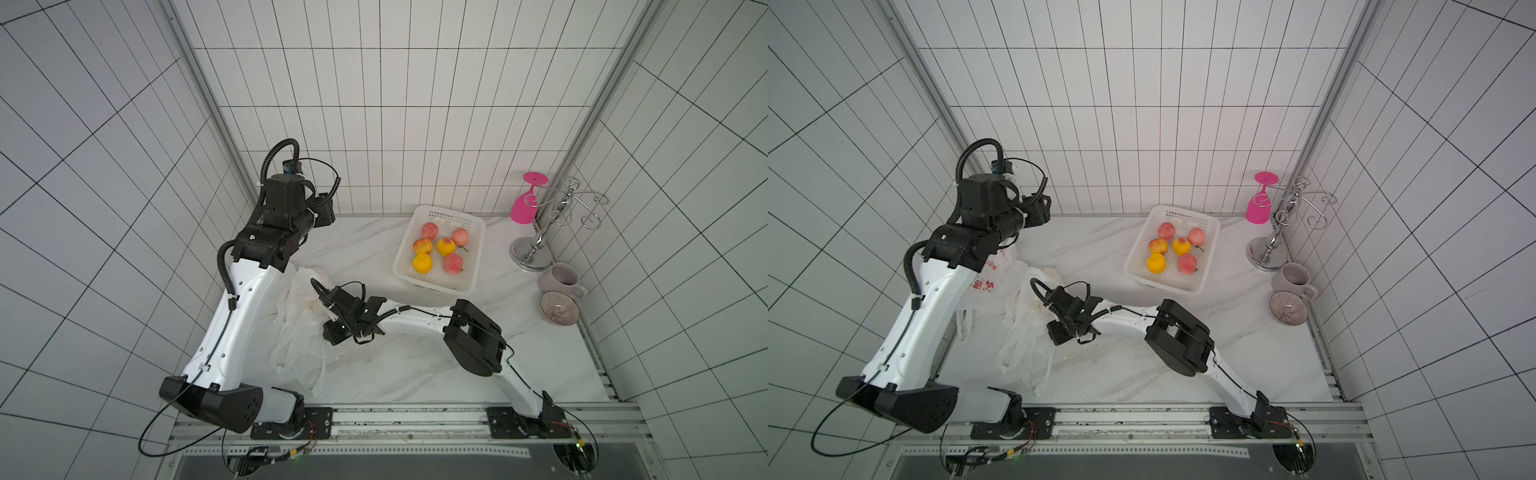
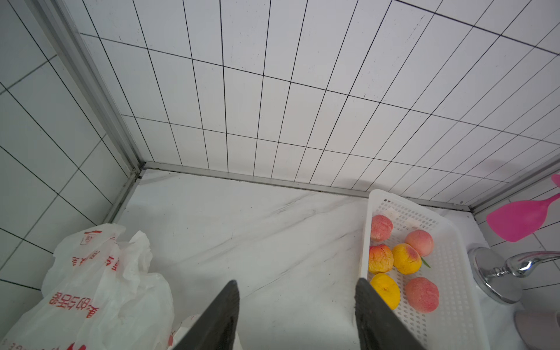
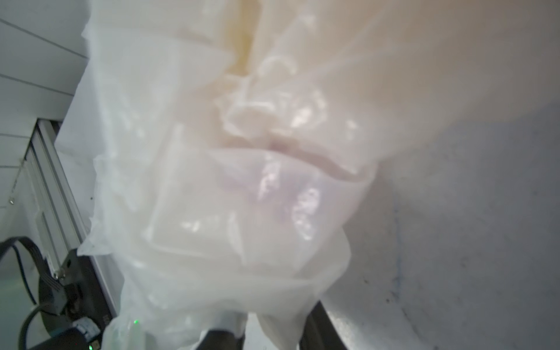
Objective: Place the peach into a plastic bag & tie a knot
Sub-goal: Pick up the plastic bag at the center of the board.
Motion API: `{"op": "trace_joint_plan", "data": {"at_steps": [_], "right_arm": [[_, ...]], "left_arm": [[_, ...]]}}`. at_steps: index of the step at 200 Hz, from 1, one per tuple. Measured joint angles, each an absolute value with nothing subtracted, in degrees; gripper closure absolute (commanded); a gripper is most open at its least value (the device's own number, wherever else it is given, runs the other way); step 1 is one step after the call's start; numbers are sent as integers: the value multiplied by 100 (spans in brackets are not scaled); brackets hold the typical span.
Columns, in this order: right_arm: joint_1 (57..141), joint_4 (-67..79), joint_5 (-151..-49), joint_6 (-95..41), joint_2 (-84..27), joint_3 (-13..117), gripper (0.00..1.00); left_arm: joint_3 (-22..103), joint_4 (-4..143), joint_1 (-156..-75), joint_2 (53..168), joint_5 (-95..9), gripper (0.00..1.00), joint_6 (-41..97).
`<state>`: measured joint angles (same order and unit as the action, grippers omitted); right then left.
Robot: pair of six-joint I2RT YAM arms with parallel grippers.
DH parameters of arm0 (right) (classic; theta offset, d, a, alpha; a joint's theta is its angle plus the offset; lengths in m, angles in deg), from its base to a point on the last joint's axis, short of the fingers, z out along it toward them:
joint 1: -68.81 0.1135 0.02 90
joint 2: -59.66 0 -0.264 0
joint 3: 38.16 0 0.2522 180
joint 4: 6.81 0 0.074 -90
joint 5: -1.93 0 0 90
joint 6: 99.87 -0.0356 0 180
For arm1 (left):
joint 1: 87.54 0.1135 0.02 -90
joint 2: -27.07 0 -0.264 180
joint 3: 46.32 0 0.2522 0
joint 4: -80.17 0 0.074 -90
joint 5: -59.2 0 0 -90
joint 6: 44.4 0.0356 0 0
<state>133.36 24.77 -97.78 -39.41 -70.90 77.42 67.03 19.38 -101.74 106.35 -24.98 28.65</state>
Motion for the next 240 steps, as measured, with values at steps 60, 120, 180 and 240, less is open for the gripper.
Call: {"op": "trace_joint_plan", "data": {"at_steps": [60,120,180,240], "right_arm": [[12302,3522,-9949,-3650,-4391,6669,100],[10460,5690,-11638,-3362,-2349,6273,100],[9341,6206,-12440,-3515,-2314,6278,100],[8779,5771,-12497,-4107,-2310,6278,100]], "left_arm": [[6677,2041,-10323,10288,-2812,59,2972],[5508,2157,-10602,9724,-3449,19,3164],[3534,2295,-10725,8900,-5405,2,2884],[2240,3591,-11378,8600,-6810,2,1724]]}}
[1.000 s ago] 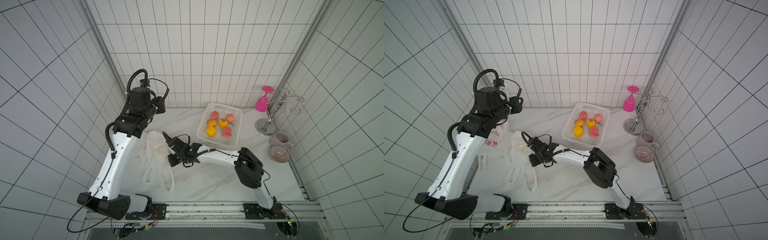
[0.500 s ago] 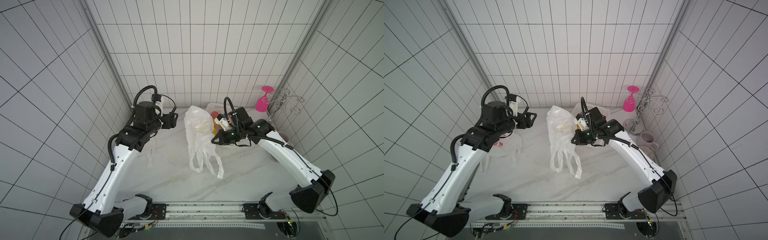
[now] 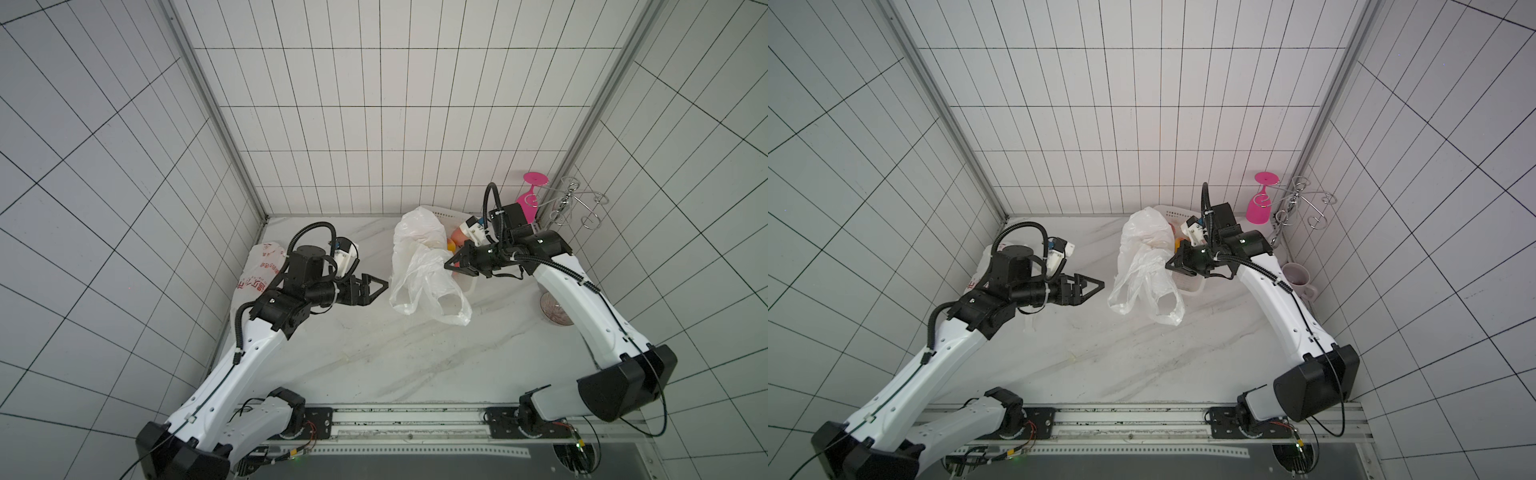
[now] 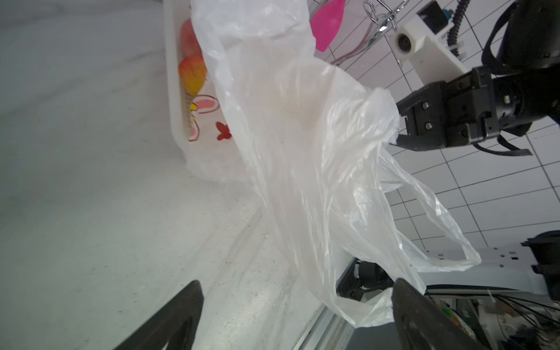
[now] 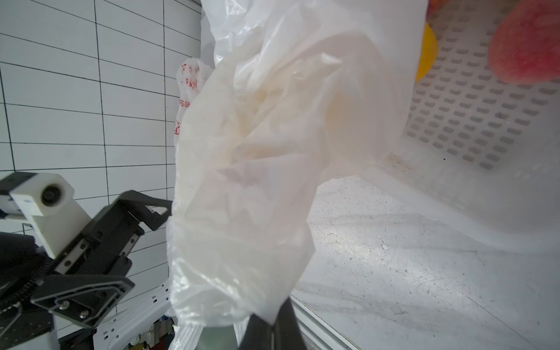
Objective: Place the peach into a plastic bag & tie a knot
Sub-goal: Pick up the plastic bag at the center of the board.
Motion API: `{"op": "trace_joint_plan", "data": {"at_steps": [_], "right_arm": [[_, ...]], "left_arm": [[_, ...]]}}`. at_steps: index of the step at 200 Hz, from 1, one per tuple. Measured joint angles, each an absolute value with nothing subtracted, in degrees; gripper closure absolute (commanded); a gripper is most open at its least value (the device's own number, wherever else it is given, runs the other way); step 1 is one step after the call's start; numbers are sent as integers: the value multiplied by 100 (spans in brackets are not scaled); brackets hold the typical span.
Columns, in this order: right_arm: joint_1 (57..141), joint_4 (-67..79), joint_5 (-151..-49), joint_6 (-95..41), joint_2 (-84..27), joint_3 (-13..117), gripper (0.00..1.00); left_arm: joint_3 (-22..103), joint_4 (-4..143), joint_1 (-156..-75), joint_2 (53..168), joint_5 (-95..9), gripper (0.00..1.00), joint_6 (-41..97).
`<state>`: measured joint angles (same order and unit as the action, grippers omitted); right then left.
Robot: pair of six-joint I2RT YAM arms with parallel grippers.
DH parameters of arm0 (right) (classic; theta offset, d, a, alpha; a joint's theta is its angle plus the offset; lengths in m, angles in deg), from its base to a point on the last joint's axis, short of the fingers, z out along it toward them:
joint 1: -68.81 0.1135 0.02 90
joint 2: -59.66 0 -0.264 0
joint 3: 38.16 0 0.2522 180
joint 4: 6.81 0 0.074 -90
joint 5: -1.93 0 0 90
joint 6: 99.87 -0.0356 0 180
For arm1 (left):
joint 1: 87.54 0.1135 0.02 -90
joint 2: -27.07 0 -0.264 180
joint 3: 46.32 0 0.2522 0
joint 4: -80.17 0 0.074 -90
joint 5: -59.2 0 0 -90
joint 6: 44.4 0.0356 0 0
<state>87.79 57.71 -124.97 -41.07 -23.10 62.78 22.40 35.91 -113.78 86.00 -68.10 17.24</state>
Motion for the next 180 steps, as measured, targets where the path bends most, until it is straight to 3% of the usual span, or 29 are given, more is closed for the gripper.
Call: {"op": "trace_joint_plan", "data": {"at_steps": [25,53,84,124,180], "right_arm": [[8751,5553,-12499,-4304,-2310,6278,100],[8753,5365,-12508,-4470,-2308,6275,100],[8753,5111,-12508,-4634,-2214,6223,100],[8753,4635,-12585,-4922,-1853,5805,100],[8805,4186,-12701,-5165,-1836,5646,100]], "left_arm": [[1654,4423,-12043,8635,-7090,2,939],[1281,5466,-12108,8806,-7287,3,-16],[1195,6471,-11988,8922,-7333,2,-862],[957,7249,-11116,8443,-7101,3,-1581],[1528,7387,-11206,9204,-7090,3,-1636]]}}
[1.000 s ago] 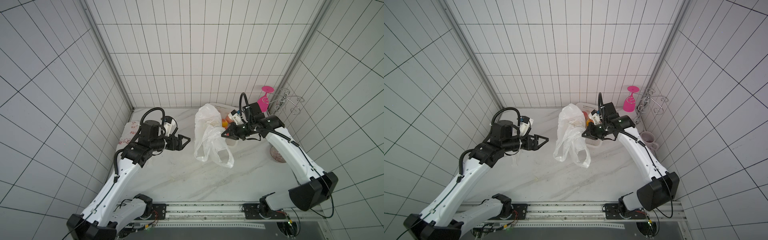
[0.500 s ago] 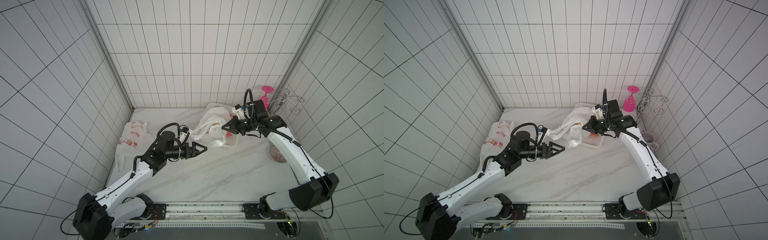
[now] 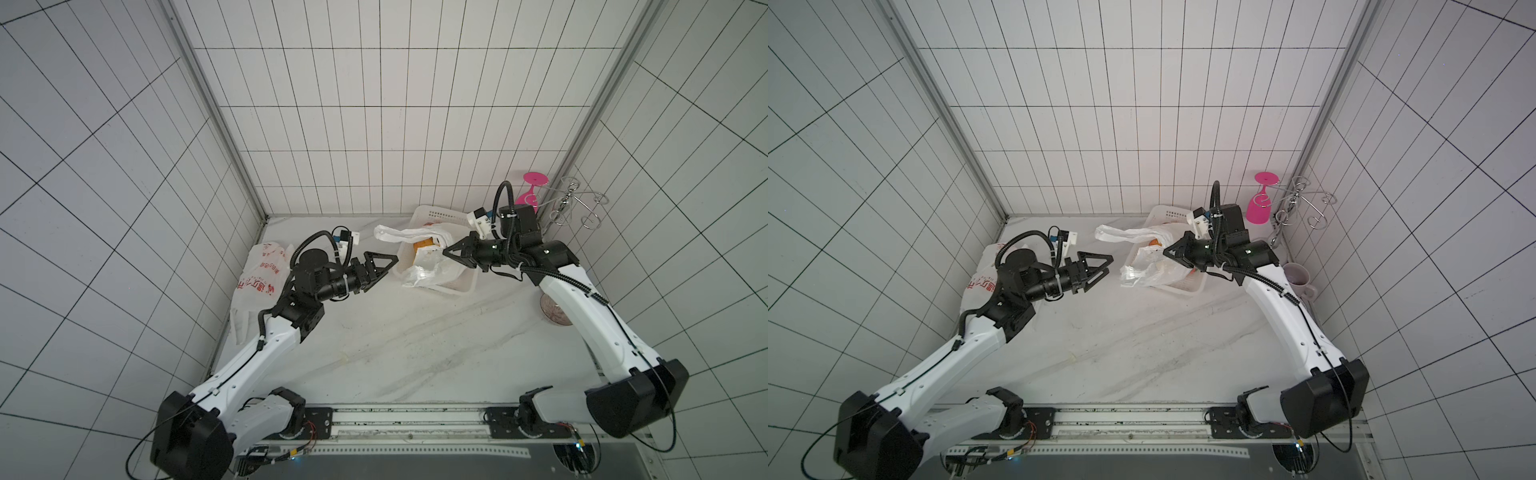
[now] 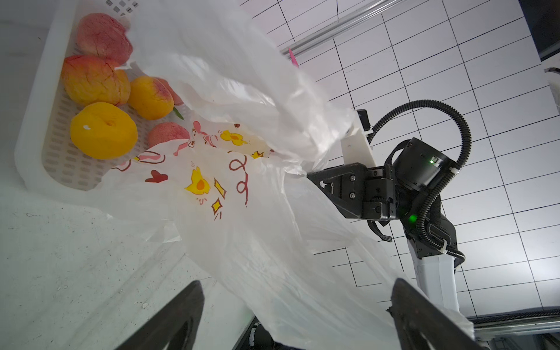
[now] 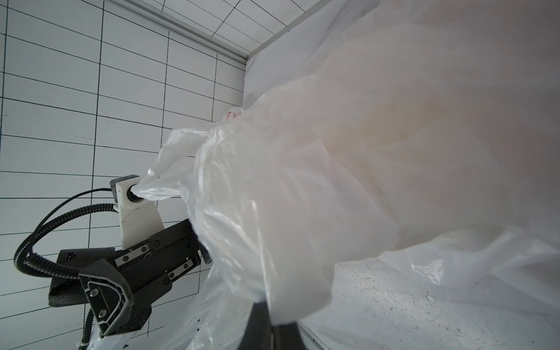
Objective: Place the peach into a plastic bag & tie a knot
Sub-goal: Pick up the plastic bag at the center of the board.
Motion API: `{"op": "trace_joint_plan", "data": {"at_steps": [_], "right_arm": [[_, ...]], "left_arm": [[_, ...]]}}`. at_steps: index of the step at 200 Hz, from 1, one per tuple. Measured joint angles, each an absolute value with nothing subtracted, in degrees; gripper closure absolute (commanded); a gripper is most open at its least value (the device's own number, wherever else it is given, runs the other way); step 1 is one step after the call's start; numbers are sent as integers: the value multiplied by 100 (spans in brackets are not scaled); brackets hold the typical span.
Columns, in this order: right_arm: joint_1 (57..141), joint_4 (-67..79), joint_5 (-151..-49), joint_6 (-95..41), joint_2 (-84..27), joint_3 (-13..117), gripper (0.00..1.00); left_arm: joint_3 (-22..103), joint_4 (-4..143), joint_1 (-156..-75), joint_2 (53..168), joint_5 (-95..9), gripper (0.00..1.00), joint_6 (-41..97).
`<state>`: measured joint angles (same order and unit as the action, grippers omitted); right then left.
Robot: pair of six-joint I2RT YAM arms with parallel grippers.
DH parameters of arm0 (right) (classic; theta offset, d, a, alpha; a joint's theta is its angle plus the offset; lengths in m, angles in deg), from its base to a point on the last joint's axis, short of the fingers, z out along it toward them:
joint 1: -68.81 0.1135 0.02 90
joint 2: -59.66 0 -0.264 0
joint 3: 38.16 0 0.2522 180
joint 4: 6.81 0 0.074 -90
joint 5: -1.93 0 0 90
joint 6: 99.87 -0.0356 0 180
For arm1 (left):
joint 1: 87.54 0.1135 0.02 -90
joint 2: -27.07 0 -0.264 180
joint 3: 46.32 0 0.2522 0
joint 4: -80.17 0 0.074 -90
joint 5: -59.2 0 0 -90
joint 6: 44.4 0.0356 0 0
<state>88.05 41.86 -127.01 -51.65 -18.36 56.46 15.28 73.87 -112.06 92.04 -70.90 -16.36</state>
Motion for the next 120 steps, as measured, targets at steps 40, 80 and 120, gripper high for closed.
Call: {"op": "trace_joint_plan", "data": {"at_steps": [40,80,120], "right_arm": [[9114,4031,-12674,-5209,-1834,5565,100],[9448,3848,-12609,-5303,-1834,5397,100],[9511,3601,-12624,-5506,-1829,5263,100]], "left_arm": [[2649,6576,-11245,9960,-6766,3,-1067],[3602,5726,-11376,10401,-6296,15,-219],[3755,4758,-11385,10541,-5608,33,583]]}}
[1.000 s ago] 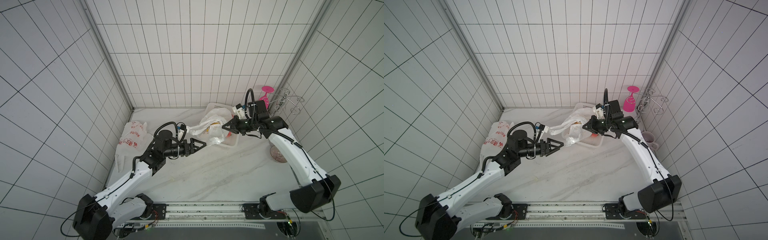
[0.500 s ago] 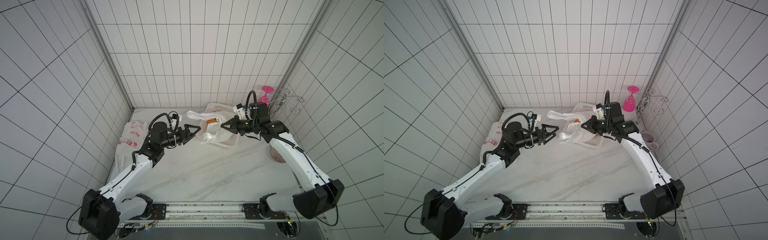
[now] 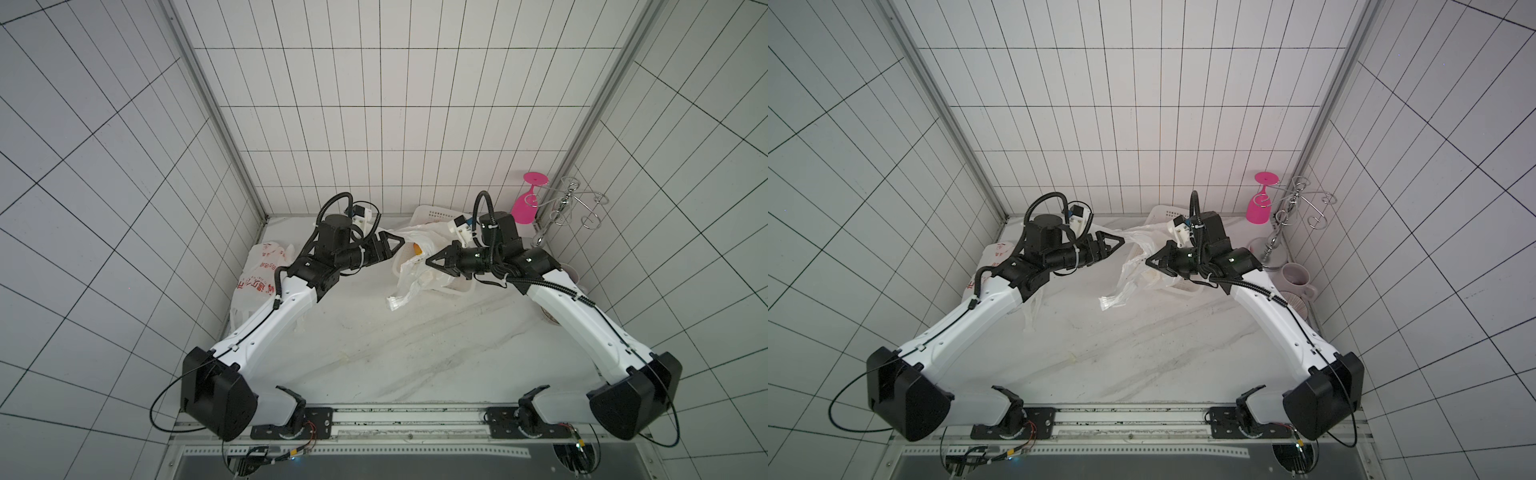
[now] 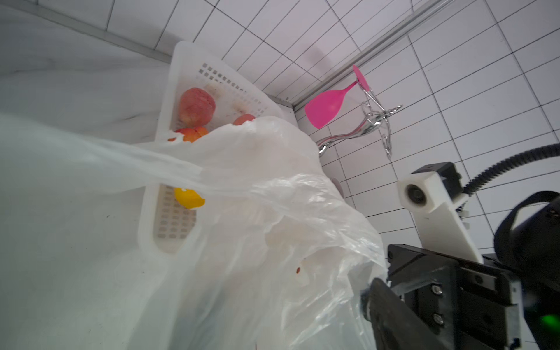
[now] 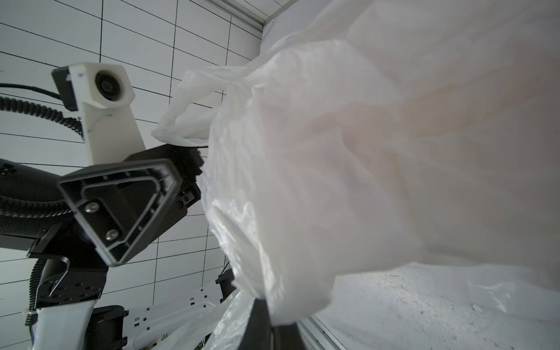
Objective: Place the peach into a plastic bag & tie a knot
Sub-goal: Pick up the plastic bag at the center of the board.
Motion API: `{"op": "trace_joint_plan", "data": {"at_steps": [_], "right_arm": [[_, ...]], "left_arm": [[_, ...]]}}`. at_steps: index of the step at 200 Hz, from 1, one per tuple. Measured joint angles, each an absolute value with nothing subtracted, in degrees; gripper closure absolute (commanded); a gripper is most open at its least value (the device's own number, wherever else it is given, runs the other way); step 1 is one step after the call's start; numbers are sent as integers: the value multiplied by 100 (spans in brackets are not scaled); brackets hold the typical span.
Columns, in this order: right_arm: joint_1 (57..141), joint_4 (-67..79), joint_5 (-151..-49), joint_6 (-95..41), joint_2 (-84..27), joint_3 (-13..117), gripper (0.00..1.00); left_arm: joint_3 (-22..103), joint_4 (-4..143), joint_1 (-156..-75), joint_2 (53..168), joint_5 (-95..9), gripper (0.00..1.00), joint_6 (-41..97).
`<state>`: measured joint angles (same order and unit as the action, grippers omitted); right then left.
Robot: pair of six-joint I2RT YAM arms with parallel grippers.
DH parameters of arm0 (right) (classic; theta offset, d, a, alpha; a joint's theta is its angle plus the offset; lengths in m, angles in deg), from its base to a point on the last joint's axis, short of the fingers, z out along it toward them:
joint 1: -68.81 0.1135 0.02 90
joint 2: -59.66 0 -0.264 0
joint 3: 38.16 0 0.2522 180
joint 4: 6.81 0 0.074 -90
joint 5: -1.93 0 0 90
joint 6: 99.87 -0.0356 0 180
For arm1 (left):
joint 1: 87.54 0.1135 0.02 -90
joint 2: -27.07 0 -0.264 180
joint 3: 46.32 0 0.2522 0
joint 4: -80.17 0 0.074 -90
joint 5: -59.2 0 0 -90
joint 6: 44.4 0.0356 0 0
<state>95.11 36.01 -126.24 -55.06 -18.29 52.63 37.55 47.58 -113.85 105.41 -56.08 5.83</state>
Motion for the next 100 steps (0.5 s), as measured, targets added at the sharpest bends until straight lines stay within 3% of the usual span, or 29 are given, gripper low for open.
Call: {"op": "trace_joint_plan", "data": {"at_steps": [56,100], "right_arm": [[9511,3371,-12749,-5685,-1814,5235,100],[9511,3269,-12792,-5766,-1698,5143,100]], "left_arm": [[3729,4705,-11372,10554,-5013,22,806],[3495,5540,-11252,10563,-5009,25,371]]}}
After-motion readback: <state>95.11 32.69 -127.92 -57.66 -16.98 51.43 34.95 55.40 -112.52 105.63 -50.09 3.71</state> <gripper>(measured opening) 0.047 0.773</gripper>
